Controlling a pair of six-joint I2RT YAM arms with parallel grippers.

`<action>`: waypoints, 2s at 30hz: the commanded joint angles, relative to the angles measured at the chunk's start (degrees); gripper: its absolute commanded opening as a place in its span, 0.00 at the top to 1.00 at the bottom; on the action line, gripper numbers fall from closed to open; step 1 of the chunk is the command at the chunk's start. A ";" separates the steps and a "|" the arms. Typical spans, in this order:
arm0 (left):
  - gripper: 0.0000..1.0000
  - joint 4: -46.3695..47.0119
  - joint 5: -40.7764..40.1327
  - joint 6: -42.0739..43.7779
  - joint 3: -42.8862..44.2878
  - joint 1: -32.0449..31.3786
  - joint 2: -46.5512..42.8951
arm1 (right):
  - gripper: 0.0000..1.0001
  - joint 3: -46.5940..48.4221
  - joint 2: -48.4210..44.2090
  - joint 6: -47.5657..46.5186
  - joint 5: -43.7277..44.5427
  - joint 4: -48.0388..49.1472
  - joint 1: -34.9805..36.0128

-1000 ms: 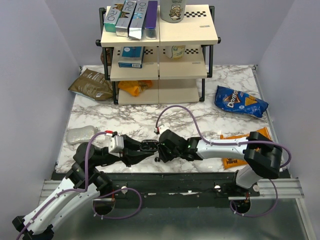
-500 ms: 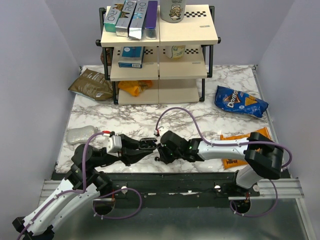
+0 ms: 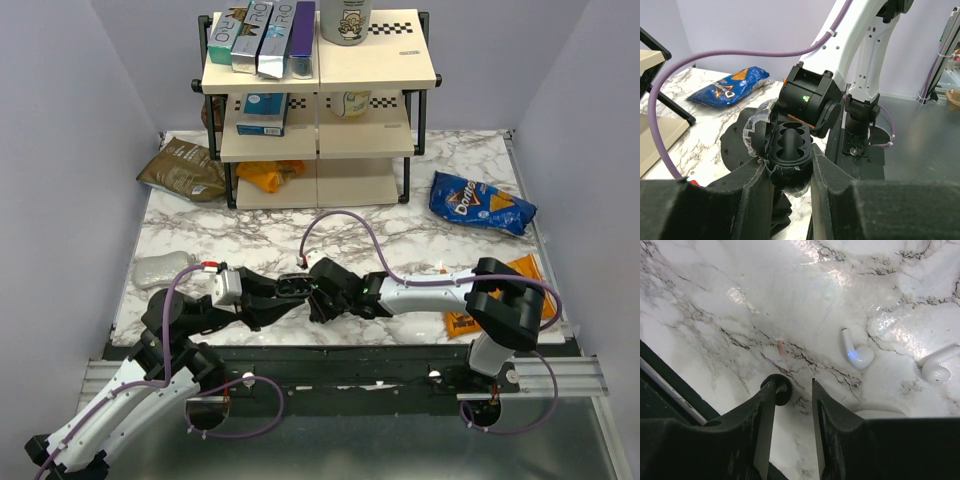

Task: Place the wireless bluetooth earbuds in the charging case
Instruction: Pick up the earbud from the center of the board.

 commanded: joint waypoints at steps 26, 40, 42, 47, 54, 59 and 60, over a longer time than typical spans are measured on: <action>1.00 -0.45 -0.83 -0.13 -0.16 -0.15 -0.37 | 0.56 -2.94 0.83 -0.40 -1.73 0.30 1.85; 1.00 -0.54 -0.83 -0.74 -0.33 -0.15 -1.25 | 0.55 -2.23 1.09 -0.22 -1.65 -0.31 4.75; 1.00 -0.54 -0.83 -0.83 -0.25 -0.15 -1.25 | 0.56 -2.32 1.27 -0.14 -1.65 -0.31 5.19; 1.00 -0.46 -0.92 -0.65 -0.42 -0.15 -1.25 | 0.63 -2.41 1.62 0.39 -2.00 -0.22 5.90; 1.00 -0.45 -0.83 -0.74 -0.33 -0.15 -1.07 | 0.89 -2.41 2.76 1.27 -2.52 0.13 6.07; 1.00 -0.54 -0.83 -0.56 0.02 -0.15 -0.98 | 0.99 -2.50 3.12 2.24 -2.17 0.22 5.99; 1.00 -0.54 -0.83 -0.56 -0.07 -0.15 -0.98 | 0.99 -2.67 2.85 2.59 -2.00 0.22 5.99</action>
